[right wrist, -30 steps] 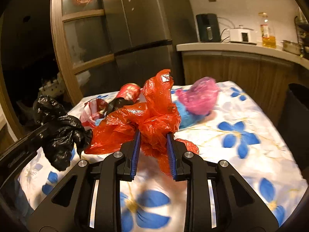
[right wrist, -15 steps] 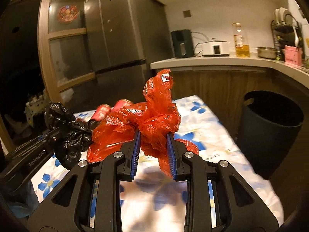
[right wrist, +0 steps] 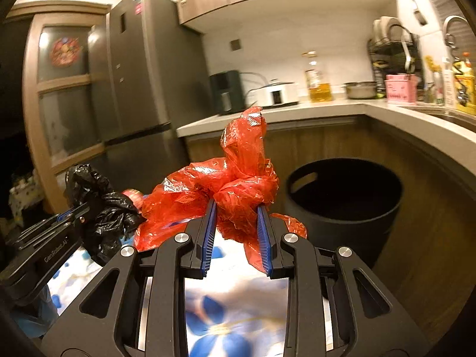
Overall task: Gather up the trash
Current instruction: 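Carry the black and red plastic bags over the black trash bin with both tools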
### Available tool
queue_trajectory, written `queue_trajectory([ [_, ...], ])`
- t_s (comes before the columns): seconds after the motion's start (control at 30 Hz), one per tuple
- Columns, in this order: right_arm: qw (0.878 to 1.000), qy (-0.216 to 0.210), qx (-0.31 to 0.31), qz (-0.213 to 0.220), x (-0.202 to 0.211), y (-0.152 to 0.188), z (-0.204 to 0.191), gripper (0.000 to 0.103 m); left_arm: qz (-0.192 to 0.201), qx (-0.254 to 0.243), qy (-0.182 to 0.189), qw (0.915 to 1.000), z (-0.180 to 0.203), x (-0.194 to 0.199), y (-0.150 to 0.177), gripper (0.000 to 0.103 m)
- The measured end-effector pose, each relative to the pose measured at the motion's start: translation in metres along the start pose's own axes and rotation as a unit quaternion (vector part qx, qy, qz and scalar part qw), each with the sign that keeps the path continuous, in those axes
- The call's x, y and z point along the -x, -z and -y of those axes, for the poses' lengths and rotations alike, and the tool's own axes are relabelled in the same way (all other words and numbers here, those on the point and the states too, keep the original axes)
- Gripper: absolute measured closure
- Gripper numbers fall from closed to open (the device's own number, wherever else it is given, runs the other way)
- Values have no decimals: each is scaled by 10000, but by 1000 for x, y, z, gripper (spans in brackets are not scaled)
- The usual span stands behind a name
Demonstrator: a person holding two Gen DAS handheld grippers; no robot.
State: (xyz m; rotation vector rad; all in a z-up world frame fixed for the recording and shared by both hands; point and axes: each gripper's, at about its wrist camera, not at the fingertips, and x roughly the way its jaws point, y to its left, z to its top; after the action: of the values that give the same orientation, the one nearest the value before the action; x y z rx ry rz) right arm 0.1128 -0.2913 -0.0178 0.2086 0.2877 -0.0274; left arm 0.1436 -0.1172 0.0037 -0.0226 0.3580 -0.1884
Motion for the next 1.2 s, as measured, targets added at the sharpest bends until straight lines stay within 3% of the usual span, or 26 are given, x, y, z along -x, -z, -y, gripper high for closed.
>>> queue_trajectory([
  [0.5,9936,1031,-235,401,-11,-40,88,77,165,-268,823,9961,104,-50,-32,87],
  [0.77,9899,1301,-248,504,-22,-49,114,77,86,-308,1078,9937,143,-80,-39,87],
  [1.2,9888,1415,-217,418,-47,-61,129,76,-74,-372,1208,9920,165,-108,-39,87],
])
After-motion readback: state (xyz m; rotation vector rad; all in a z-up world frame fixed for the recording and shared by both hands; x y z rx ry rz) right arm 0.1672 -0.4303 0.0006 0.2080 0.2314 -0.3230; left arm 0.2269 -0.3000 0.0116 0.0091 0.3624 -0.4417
